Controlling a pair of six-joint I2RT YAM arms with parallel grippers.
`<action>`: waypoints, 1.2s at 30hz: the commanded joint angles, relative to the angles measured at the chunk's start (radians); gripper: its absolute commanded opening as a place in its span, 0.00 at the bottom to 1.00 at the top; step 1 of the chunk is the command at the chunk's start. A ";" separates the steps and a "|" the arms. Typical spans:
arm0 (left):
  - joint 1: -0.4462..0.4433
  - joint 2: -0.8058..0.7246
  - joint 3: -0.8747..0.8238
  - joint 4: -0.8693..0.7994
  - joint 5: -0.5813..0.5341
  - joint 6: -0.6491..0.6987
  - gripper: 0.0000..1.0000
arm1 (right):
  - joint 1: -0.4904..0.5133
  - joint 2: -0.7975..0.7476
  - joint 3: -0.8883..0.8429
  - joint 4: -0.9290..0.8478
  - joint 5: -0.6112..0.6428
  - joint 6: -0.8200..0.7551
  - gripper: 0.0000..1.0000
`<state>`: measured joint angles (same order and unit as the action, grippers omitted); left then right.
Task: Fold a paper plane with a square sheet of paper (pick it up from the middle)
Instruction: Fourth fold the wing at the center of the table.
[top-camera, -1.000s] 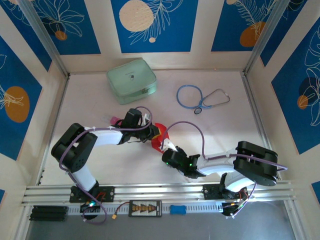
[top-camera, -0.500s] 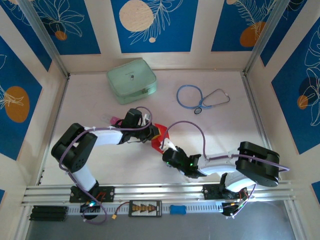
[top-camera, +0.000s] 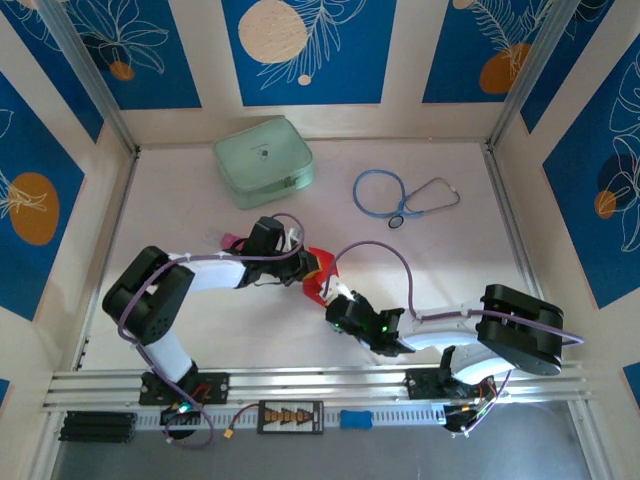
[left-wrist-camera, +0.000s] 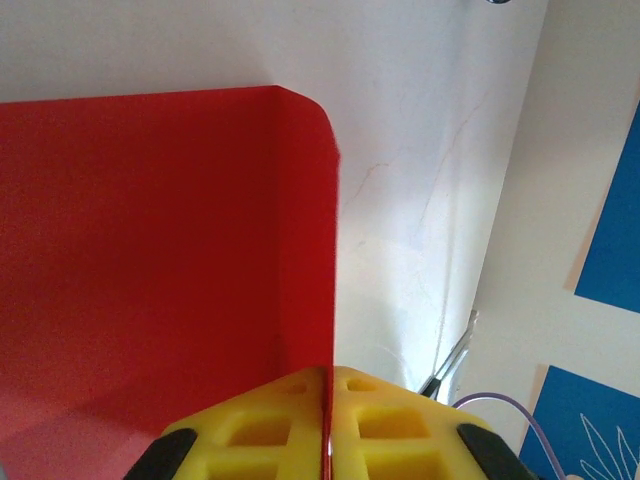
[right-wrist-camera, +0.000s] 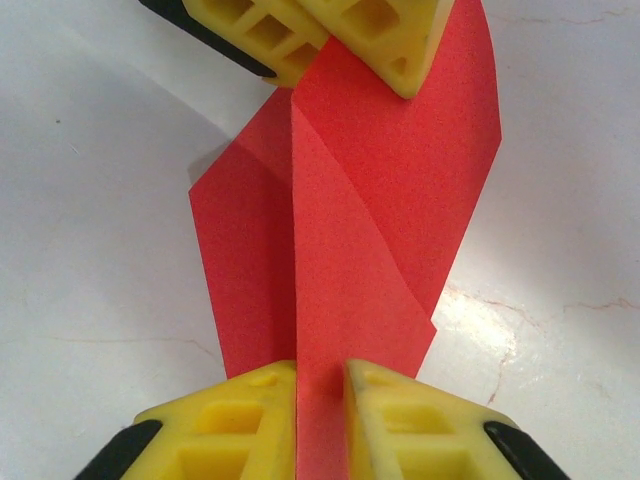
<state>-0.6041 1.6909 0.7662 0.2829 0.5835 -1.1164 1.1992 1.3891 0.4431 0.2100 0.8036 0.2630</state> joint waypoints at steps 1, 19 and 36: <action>0.006 -0.002 0.031 -0.019 0.006 0.023 0.11 | -0.001 -0.009 0.009 -0.018 0.010 0.001 0.23; 0.006 -0.009 0.027 -0.017 0.005 0.023 0.20 | -0.006 0.000 0.017 -0.020 0.015 -0.001 0.15; 0.023 -0.014 0.112 -0.235 -0.035 0.137 0.64 | -0.140 -0.100 -0.054 0.075 -0.310 0.019 0.12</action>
<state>-0.5903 1.6585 0.8421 0.0898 0.5388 -1.0111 1.0740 1.3121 0.4049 0.2489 0.5671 0.2821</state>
